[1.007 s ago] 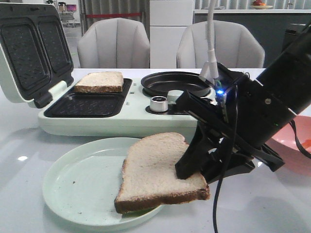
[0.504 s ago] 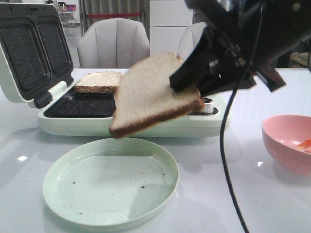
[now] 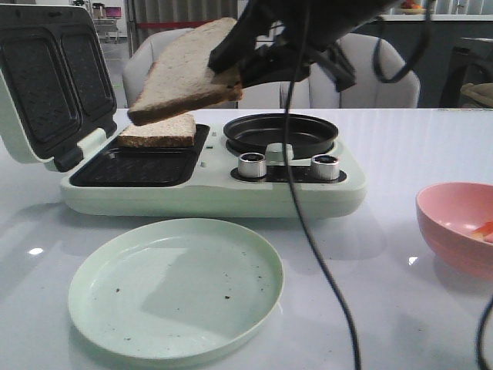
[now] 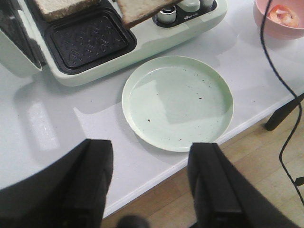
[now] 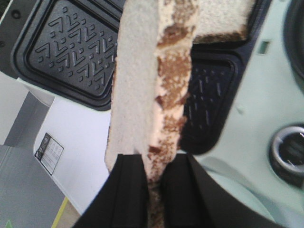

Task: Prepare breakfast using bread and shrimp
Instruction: 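Carry the bread slice with the right gripper onto the press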

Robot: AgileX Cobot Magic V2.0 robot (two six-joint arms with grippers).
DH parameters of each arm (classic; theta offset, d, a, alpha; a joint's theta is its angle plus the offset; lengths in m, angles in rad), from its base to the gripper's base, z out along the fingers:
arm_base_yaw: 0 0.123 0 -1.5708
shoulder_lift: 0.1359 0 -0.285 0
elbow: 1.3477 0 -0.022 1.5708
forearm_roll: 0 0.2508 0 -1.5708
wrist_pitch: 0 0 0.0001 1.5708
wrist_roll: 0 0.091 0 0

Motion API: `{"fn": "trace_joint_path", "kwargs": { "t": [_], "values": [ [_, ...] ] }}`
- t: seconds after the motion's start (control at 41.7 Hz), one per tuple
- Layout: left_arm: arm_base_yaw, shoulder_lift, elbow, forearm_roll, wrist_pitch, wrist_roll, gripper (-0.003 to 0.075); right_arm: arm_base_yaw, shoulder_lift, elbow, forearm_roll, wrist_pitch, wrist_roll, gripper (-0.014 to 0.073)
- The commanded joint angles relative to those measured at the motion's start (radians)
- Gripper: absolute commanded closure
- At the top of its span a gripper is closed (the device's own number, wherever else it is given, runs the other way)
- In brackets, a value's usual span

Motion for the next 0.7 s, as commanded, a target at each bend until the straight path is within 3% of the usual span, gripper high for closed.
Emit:
{"fn": "trace_joint_path", "kwargs": {
  "t": [0.0, 0.264, 0.504, 0.671],
  "values": [
    [-0.008, 0.002, -0.026, 0.011, -0.071, 0.005, 0.0307, 0.02, 0.05, -0.126, 0.066, 0.009, -0.025, 0.0529],
    [-0.008, 0.002, -0.026, 0.011, -0.071, 0.005, 0.0307, 0.041, 0.286, -0.381, 0.064, 0.103, -0.025, 0.049],
    [-0.008, 0.002, -0.026, 0.011, -0.071, 0.005, 0.0307, 0.037, 0.348, -0.414, 0.059, 0.097, -0.025, 0.004],
    [-0.008, 0.002, -0.026, 0.011, -0.071, 0.005, 0.0307, 0.016, 0.323, -0.414, 0.042, 0.129, -0.025, 0.0004]
  ]
}}
